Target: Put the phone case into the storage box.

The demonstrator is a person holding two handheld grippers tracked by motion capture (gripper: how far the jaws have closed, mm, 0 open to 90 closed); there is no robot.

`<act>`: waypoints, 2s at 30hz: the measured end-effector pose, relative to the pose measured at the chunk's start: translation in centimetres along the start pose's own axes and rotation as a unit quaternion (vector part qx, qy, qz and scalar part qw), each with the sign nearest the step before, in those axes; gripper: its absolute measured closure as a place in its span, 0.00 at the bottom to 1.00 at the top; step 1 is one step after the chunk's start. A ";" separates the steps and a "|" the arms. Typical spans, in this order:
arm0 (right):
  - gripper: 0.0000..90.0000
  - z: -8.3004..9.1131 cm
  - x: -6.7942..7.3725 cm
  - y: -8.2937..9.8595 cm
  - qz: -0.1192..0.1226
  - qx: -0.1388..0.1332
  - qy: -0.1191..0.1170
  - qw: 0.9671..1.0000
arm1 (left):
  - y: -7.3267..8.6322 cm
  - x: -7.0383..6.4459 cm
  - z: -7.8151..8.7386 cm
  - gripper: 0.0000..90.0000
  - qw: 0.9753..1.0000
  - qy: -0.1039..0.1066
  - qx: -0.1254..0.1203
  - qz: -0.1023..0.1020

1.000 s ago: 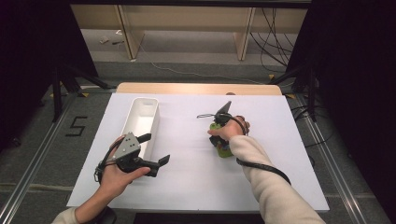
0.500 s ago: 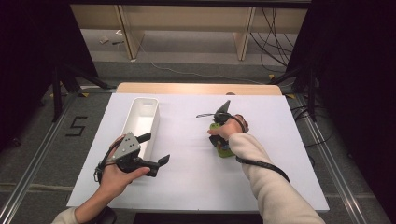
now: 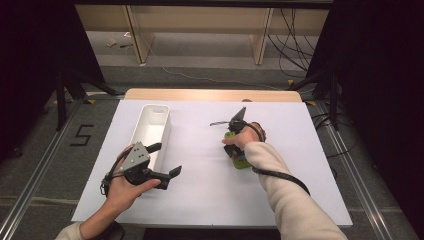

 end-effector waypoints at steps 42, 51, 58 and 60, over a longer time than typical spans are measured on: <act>0.17 0.3 -0.2 0.2 -0.012 -0.002 -0.011 1.000 | 0.1 0.0 -0.1 0.00 1.000 0.000 0.001 0.002; 0.17 0.7 -1.1 0.6 -0.024 -0.020 -0.025 0.999 | 0.1 0.1 -0.1 0.00 1.000 -0.001 0.002 0.001; 0.18 1.4 -1.3 0.7 -0.028 -0.047 -0.043 0.998 | 0.1 0.1 -0.1 0.00 1.000 -0.001 0.003 0.001; 0.17 1.6 -1.3 0.6 -0.027 -0.055 -0.048 0.997 | 0.1 0.1 -0.1 0.00 1.000 -0.001 0.002 0.002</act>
Point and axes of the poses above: each handheld gripper's, and its own axes: z roughly backward along the jaws, y roughly out of its underside, x roughly to its left, the point moved 9 cm from there along -z, roughly forward along the jaws, and after that the axes turned 13 degrees about y, right-handed, at the moved point
